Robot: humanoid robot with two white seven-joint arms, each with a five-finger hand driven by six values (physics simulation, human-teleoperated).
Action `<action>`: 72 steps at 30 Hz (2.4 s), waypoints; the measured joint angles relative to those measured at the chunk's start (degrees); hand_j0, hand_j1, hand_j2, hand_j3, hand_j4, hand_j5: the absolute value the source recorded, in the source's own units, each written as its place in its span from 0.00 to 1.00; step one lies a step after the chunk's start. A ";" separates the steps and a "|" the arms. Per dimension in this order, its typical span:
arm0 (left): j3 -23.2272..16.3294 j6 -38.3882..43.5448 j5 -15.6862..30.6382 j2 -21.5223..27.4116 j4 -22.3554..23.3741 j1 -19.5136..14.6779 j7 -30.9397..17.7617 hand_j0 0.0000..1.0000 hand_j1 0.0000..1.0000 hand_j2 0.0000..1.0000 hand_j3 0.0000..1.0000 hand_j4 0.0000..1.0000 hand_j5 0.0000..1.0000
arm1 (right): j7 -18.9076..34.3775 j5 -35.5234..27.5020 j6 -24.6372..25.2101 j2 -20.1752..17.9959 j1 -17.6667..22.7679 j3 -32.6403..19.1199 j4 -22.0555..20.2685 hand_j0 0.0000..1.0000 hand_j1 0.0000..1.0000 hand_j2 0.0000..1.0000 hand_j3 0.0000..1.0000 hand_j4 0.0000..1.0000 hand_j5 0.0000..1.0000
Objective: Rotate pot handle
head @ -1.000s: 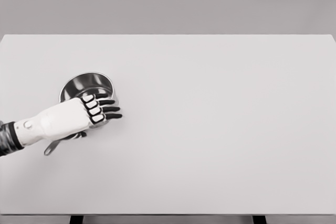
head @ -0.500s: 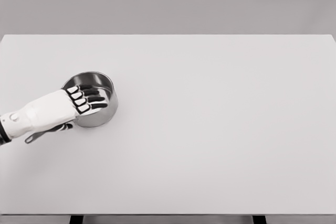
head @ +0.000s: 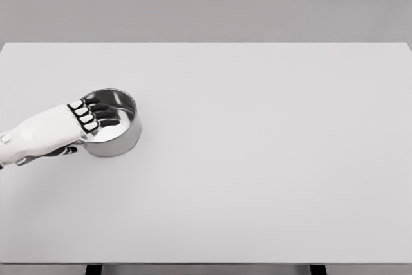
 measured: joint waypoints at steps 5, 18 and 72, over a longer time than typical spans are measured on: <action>1.45 0.00 -0.03 0.07 2.63 0.00 0.01 1.00 1.00 1.00 1.00 1.00 1.00 | 0.01 0.00 0.00 0.00 0.00 0.00 0.00 1.00 1.00 1.00 1.00 1.00 1.00; 5.02 0.00 -0.34 -0.16 7.53 -0.18 0.01 1.00 1.00 1.00 1.00 1.00 1.00 | 0.00 0.00 0.00 0.00 0.00 0.00 0.00 1.00 1.00 1.00 1.00 1.00 1.00; 6.53 0.00 -2.48 -1.36 12.11 -2.29 -0.20 1.00 1.00 1.00 1.00 1.00 1.00 | 0.00 0.00 0.00 0.00 0.00 0.00 0.00 1.00 1.00 1.00 1.00 1.00 1.00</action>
